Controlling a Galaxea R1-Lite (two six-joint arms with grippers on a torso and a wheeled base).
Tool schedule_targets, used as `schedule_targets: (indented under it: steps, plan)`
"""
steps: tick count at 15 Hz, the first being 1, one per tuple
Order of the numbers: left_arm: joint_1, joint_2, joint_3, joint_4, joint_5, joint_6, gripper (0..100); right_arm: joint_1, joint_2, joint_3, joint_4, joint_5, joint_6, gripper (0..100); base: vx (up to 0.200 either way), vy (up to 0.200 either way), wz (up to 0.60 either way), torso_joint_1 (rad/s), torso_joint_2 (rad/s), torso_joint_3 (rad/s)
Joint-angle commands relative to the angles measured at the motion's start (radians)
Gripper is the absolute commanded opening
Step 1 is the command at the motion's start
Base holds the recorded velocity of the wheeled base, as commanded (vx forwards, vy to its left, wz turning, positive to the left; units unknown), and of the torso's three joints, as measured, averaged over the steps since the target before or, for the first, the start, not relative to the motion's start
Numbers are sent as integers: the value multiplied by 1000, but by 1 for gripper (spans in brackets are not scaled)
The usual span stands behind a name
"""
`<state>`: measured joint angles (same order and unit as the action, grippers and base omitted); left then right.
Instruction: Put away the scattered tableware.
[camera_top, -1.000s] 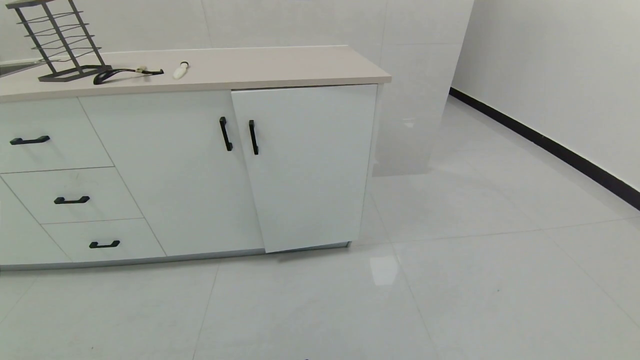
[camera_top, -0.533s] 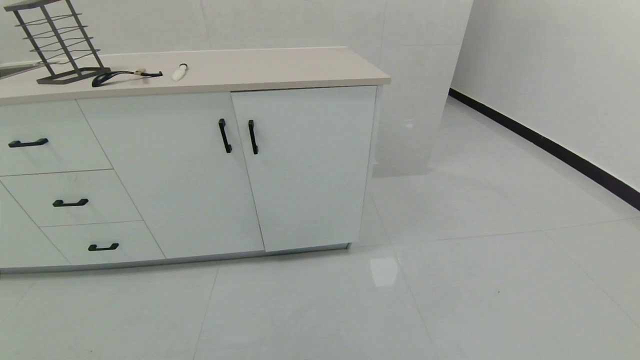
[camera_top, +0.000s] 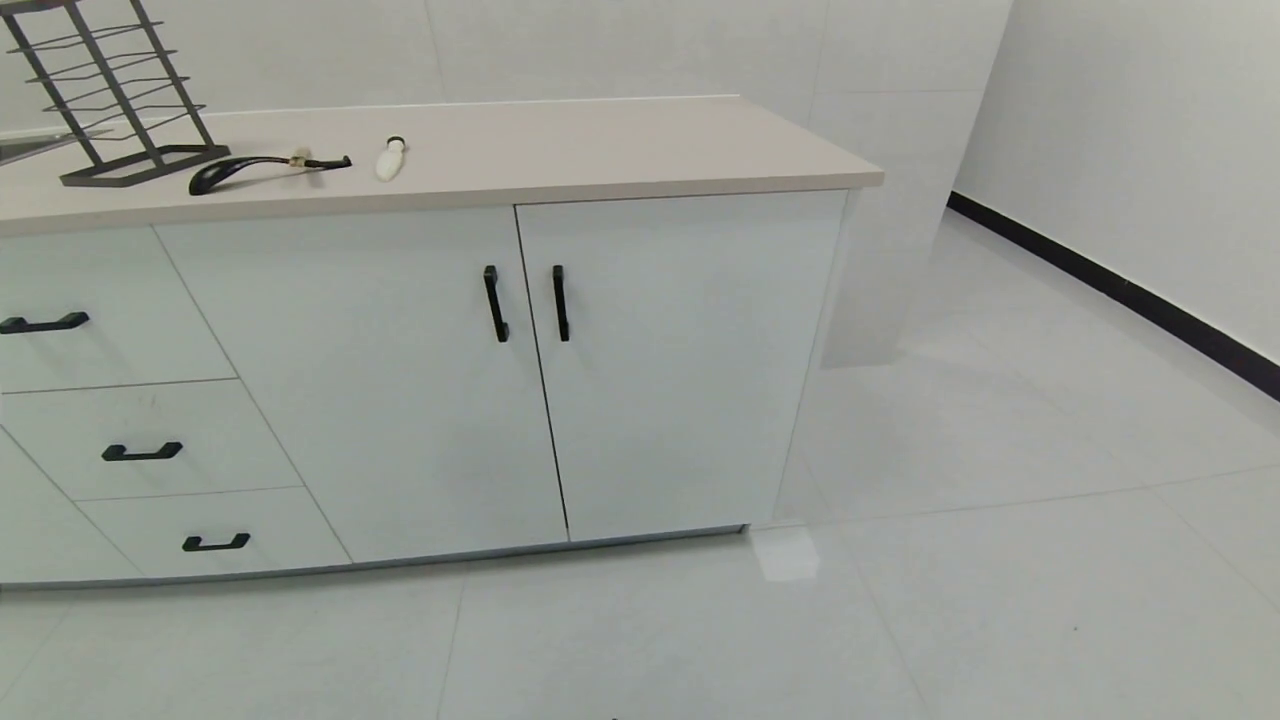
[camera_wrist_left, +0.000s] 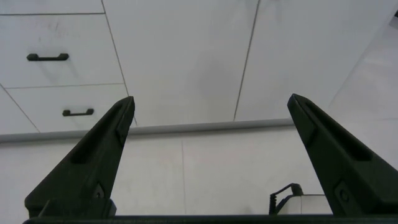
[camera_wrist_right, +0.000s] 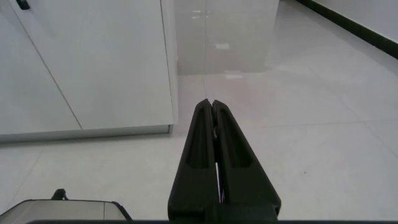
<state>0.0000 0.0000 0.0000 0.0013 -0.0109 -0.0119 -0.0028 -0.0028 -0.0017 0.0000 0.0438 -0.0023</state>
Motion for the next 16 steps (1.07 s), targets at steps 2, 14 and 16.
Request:
schedule_targets:
  steps: [2, 14, 16]
  plan:
    - [0, 0, 0, 0, 0, 0, 100, 0, 3, 0, -2, -1, -1, 0, 0, 200, 0, 0, 2, 7]
    - [0, 0, 0, 0, 0, 0, 100, 0, 3, 0, -2, -1, -1, 0, 0, 200, 0, 2, 0, 1]
    - [0, 0, 0, 0, 0, 0, 100, 1, 3, 0, -2, -1, -1, 0, 0, 200, 0, 2, 2, 9]
